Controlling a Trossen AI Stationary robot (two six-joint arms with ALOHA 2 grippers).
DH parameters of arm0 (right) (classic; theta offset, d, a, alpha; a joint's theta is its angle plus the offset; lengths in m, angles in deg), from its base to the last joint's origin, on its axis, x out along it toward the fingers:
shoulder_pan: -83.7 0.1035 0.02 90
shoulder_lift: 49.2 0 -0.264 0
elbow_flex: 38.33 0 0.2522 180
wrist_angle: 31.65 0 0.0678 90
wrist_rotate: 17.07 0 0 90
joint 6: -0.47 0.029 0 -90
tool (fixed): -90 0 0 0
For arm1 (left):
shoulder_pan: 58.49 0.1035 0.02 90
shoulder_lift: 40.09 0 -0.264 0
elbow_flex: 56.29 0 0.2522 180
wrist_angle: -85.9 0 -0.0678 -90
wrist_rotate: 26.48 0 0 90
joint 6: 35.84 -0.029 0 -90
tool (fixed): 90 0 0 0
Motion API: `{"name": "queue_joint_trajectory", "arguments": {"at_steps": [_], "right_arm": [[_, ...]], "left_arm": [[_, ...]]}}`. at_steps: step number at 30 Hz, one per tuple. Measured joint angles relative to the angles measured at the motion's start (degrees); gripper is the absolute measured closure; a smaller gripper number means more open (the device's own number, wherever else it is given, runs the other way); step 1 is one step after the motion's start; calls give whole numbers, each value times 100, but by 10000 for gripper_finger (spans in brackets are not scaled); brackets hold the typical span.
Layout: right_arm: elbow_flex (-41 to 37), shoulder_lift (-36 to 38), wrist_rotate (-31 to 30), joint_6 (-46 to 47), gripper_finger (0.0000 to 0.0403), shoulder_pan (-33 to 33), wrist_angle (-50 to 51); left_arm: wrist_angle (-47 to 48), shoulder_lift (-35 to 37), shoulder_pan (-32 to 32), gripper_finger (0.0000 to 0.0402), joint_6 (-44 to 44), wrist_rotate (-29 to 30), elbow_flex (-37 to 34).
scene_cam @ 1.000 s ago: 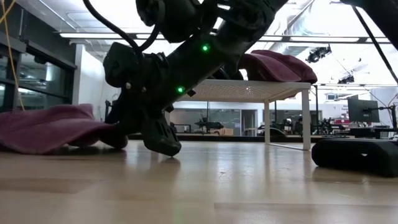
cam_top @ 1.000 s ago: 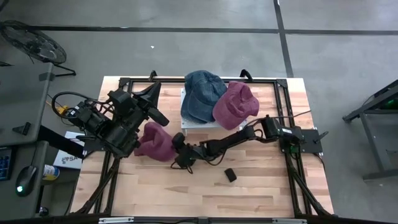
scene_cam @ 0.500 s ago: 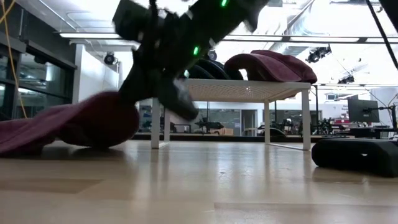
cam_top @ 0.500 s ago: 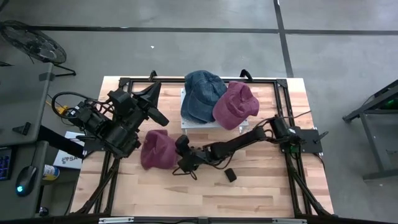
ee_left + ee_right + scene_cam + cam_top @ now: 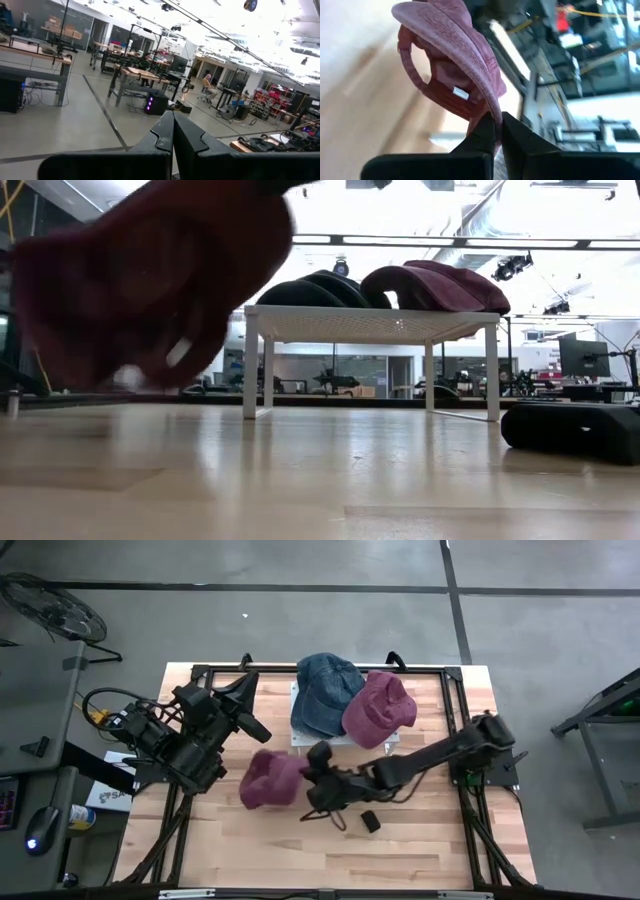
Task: Pick & Place hat
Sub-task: Stack the red cap on top of the other red cap on the shelf
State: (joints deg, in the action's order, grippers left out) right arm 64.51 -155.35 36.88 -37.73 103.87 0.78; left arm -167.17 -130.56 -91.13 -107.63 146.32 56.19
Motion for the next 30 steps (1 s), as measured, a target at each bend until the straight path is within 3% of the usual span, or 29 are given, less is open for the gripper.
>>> {"name": "queue_joint_trajectory", "arguments": {"at_steps": [18,23,27,30], "right_arm": [[11,2483,-2460,124,397,648,1505],[11,2964,-2853,414,397,832,2049],[11,3223,-3133,470,397,923,2185],[13,3377,-3275,472,397,952,2190]], "left_arm": [[83,0,0,401,-36,-120,0],[359,-54,2,401,306,-130,2],[1193,-146,1,401,1247,-465,0],[2601,-150,3,401,2476,-1059,0]]}}
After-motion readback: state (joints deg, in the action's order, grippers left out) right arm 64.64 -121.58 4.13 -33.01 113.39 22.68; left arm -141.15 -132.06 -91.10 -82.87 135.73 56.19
